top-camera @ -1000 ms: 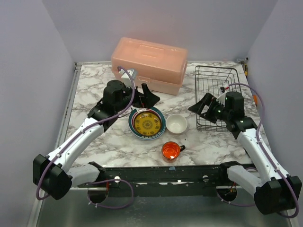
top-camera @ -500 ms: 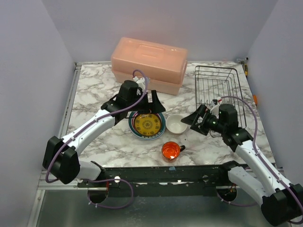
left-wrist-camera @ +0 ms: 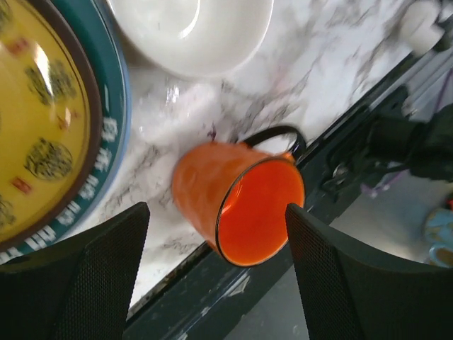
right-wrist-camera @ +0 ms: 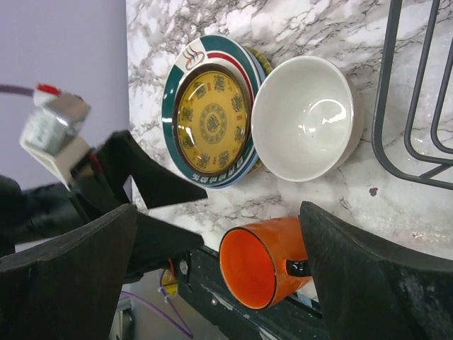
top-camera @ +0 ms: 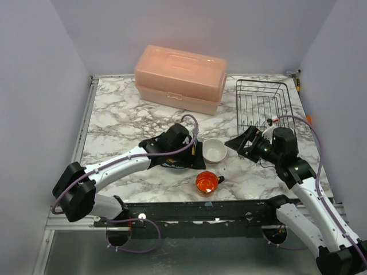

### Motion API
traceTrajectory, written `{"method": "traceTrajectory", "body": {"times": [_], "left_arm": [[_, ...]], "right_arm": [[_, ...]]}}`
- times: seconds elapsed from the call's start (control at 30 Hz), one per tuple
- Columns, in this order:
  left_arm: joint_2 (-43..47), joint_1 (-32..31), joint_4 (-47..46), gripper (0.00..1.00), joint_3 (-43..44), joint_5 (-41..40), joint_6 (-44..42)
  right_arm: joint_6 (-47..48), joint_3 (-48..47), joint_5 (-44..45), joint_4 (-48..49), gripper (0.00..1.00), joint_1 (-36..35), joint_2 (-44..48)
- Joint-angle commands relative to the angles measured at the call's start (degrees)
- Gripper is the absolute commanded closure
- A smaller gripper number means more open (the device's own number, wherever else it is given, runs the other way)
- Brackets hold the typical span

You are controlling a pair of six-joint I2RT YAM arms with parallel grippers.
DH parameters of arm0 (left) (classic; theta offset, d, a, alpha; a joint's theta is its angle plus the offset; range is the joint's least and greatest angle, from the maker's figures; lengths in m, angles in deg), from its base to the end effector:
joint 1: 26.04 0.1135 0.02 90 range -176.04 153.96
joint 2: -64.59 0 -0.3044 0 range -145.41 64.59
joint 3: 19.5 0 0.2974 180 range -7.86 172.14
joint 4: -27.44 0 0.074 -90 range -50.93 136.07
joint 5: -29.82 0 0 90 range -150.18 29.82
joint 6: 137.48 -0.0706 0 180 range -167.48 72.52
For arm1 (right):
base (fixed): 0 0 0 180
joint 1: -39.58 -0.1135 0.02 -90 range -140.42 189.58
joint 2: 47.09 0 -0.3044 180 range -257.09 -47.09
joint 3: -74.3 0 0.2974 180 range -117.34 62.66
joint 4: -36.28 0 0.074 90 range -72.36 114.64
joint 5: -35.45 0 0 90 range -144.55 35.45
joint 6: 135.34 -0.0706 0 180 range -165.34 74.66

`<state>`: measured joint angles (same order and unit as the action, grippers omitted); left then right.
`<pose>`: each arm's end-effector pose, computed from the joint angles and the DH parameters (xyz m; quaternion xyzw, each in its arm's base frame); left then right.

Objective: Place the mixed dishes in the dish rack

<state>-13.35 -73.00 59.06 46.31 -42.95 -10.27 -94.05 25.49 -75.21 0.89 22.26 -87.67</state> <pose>0.2231 -0.2696 0.2509 0.1359 0.9010 -0.3625 0.1959 0.1909 0.0856 0.2902 0.1371 0.8335 0.4077 0.3467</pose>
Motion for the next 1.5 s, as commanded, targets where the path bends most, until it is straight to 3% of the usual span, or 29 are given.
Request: {"method": "traceTrajectory", "body": {"times": [0.0,0.33,0.6,0.97,1.17,1.47], "left_arm": [[3.0,-6.6,1.1,0.23,-4.6,-13.4,1.4],[-3.5,-14.6,4.2,0.31,-0.8,-24.6,1.6],[-8.7,-18.3,8.5,0.45,2.7,-31.1,1.0],[-11.8,-20.5,11.0,0.64,5.8,-33.2,-0.9],[-13.5,-21.5,10.6,0.7,6.0,-32.1,-0.7],[-13.3,-21.7,13.4,0.97,8.5,-34.8,-3.9]], "right_arm": [[1.6,0.6,0.0,-1.5,0.0,-0.3,-0.4],[3.2,1.6,1.2,-3.2,0.0,-0.3,0.5],[4.6,1.2,6.3,-6.4,0.0,-0.3,1.7],[5.0,1.5,8.6,-7.5,0.0,-0.3,-1.3],[5.2,1.2,9.9,-8.1,0.0,-0.3,-1.7],[4.6,1.5,11.6,-8.5,0.0,-0.3,-2.2]]}}
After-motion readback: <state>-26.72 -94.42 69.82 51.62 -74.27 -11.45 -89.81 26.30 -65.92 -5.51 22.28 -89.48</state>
